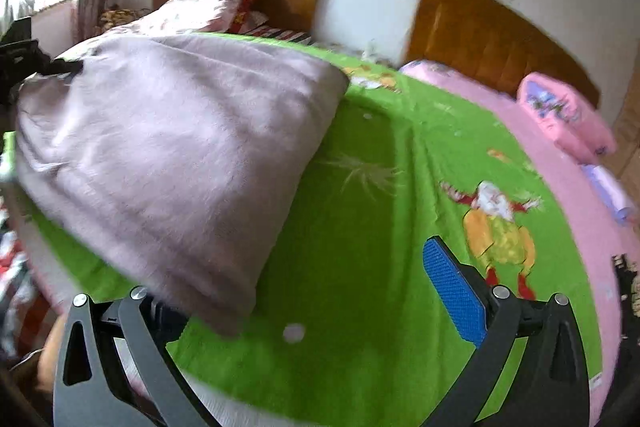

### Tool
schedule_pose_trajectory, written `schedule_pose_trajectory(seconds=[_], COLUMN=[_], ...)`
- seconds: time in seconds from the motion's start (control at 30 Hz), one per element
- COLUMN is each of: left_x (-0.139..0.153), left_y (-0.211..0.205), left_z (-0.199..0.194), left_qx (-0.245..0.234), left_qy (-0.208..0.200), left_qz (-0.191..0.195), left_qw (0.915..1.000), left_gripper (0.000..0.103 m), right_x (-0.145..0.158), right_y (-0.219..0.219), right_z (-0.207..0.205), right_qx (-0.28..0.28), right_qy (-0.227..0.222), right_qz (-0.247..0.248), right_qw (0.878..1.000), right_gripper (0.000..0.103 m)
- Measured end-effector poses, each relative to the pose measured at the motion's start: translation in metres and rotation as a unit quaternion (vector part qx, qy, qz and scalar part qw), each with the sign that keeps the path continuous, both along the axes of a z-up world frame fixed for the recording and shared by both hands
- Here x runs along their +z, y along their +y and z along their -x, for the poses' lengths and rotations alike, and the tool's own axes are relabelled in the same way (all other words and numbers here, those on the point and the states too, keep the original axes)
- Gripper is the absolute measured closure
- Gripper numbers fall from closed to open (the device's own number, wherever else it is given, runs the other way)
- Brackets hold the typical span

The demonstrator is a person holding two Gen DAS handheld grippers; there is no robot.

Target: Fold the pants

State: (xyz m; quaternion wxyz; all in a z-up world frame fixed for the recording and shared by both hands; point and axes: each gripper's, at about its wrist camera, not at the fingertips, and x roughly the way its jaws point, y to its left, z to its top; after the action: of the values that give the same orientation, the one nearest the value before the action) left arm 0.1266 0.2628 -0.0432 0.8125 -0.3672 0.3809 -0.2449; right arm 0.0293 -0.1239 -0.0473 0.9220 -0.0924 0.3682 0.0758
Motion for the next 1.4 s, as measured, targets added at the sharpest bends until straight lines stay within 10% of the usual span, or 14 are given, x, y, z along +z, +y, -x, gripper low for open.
schedule_pose_trajectory(seconds=[0.13, 0.27, 0.4, 0.57, 0.73, 0.9, 1.07, 1.27, 1.4], left_x=[0.065, 0.112, 0.088, 0.034, 0.028, 0.054, 0.077, 0.054, 0.013], left_y=[0.001, -0.049, -0.098, -0.095, -0.098, -0.108, -0.168, -0.262, -0.297], left_z=[0.051, 0.085, 0.06, 0.04, 0.045, 0.05, 0.067, 0.079, 0.065], left_qx=[0.092, 0.032, -0.011, -0.019, -0.039, -0.017, -0.083, -0.163, -0.211], left_qy=[-0.069, -0.152, -0.127, -0.073, -0.084, -0.083, -0.149, -0.218, -0.187], left_qz=[-0.132, -0.178, -0.26, -0.258, -0.28, -0.291, -0.277, -0.362, -0.404], left_qw=[0.9845, 0.9718, 0.9573, 0.9631, 0.9556, 0.9529, 0.9456, 0.8916, 0.8702], left_gripper=[0.027, 0.011, 0.011, 0.011, 0.011, 0.012, 0.012, 0.012, 0.012], right_x=[0.023, 0.061, 0.072, 0.022, 0.013, 0.042, 0.064, 0.028, 0.015], right_y=[-0.033, -0.065, -0.036, 0.021, -0.002, -0.01, -0.049, -0.059, -0.029], right_z=[0.031, 0.024, -0.021, -0.073, -0.063, -0.06, -0.125, -0.206, -0.231], right_qx=[0.115, 0.155, 0.237, 0.286, 0.294, 0.287, 0.245, 0.2, 0.174], right_qy=[0.028, 0.005, 0.028, 0.175, 0.157, 0.135, 0.126, 0.238, 0.281], right_qz=[-0.123, -0.247, -0.296, -0.271, -0.312, -0.271, -0.346, -0.479, -0.408], right_qw=[0.985, 0.957, 0.925, 0.902, 0.89, 0.909, 0.897, 0.821, 0.851], right_gripper=[0.004, 0.004, 0.004, 0.004, 0.006, 0.004, 0.004, 0.004, 0.004])
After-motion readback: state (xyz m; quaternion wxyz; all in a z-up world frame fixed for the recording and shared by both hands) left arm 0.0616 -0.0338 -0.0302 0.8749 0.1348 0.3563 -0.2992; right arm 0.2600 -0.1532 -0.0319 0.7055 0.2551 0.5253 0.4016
